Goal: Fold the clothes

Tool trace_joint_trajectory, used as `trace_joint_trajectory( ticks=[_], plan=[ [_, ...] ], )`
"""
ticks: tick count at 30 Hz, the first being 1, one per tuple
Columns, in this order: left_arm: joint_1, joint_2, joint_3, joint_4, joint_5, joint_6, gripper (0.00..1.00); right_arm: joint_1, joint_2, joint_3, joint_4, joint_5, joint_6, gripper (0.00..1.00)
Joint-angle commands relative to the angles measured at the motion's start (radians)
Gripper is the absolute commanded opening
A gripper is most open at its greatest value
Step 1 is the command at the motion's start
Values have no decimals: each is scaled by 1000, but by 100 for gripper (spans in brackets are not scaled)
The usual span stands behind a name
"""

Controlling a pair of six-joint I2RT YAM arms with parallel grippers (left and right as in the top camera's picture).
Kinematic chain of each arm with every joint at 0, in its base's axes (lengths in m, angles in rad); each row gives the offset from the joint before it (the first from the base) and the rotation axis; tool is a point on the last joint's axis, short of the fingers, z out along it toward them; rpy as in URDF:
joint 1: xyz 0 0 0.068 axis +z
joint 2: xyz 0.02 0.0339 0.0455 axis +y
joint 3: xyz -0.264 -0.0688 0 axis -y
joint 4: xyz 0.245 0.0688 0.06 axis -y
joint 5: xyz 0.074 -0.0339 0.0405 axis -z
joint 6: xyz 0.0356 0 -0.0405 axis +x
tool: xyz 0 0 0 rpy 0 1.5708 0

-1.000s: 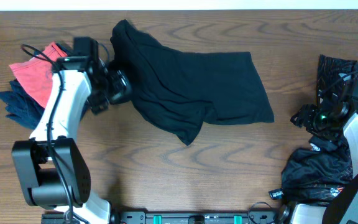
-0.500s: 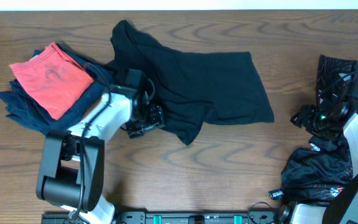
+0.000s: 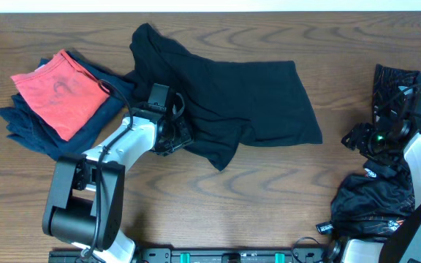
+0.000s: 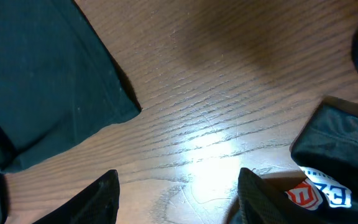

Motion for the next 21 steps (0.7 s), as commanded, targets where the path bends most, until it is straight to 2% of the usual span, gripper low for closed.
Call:
trace_joint_trajectory(
  ticks=[1,3,5,7,8,9,10,15,21],
  plan=[
    [-13,34,-29,5,-10,-38,52,8,-7,4,-2,0,-13,60],
    [-21,34,-35,8,-11,-37,48,8,-7,4,-4,0,-13,59],
    [-26,34,-37,3,-17,-37,39,8,-7,4,-4,0,-13,60],
    [-26,34,-37,3,-17,-37,22,8,-7,4,-4,0,-13,60],
    [-26,34,-37,3,-18,-36,19,8,-7,4,-4,0,-13,60],
    [-26,34,-37,1,-25,-36,9,8,-7,4,-4,0,-13,60],
    [-26,34,-37,-5,-39,-36,6,8,-7,4,-5,0,-13,60],
    [-26,30,-36,-76,-85,17,5,8,-7,4,-8,3,-13,60],
    [0,-49,-34,-344,-85,127,6,10,-6,4,-26,10,-13,60]
  ],
)
